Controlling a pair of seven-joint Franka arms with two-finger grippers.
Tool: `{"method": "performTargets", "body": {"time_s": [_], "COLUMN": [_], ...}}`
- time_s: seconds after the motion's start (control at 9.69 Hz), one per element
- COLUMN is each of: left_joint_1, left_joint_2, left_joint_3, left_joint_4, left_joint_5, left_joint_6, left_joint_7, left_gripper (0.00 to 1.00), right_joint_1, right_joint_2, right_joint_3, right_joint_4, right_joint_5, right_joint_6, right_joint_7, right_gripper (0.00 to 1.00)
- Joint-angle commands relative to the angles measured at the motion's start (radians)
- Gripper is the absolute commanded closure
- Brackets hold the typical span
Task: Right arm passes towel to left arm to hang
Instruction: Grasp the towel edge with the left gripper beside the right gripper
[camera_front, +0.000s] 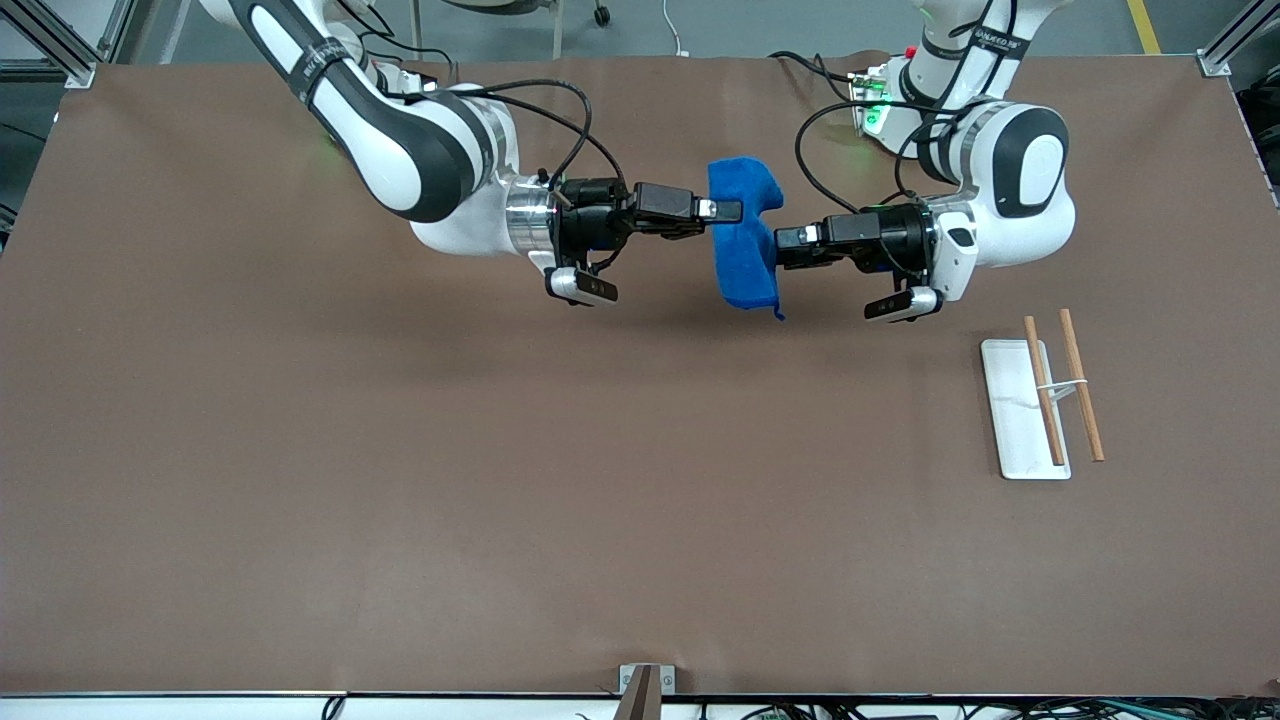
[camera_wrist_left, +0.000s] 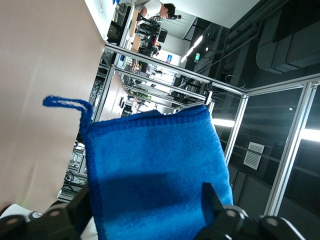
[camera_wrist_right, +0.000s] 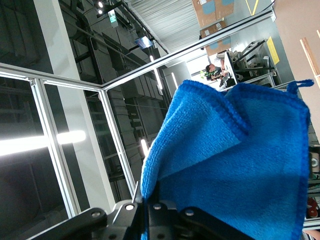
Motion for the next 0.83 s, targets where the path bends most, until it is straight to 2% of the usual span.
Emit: {"method": "performTargets", "body": {"time_s": [0.0, 0.1, 0.62, 0.72], "left_joint_1": [0.010, 0.011, 0.022, 0.022], "left_joint_2": [-0.002, -0.004, -0.002, -0.002], "left_joint_3": [-0.006, -0.003, 0.005, 0.005], "left_joint_4": [-0.032, -0.029, -0.017, -0.011], "left_joint_5": [-0.018, -0.018, 0.004, 0.021], "left_joint_6": [0.021, 0.022, 0.027, 0.027], "left_joint_7": [0.033, 0.032, 0.032, 0.030], "left_gripper": [0.93, 1.00, 1.00, 1.00], "right_joint_1": [-0.003, -0.004, -0.007, -0.007], "right_joint_2": [0.003, 0.005, 0.005, 0.005], "right_joint_3": [0.012, 0.012, 0.012, 0.012], "right_joint_4": [0.007, 0.007, 0.007, 0.004], "right_joint_5": [0.036, 0.036, 0.035, 0.036], "right_joint_6": [0.004, 0.004, 0.003, 0.004], "right_joint_7": [-0.028, -0.028, -0.025, -0.016], "right_gripper": [1.00, 1.00, 1.00, 0.69]}}
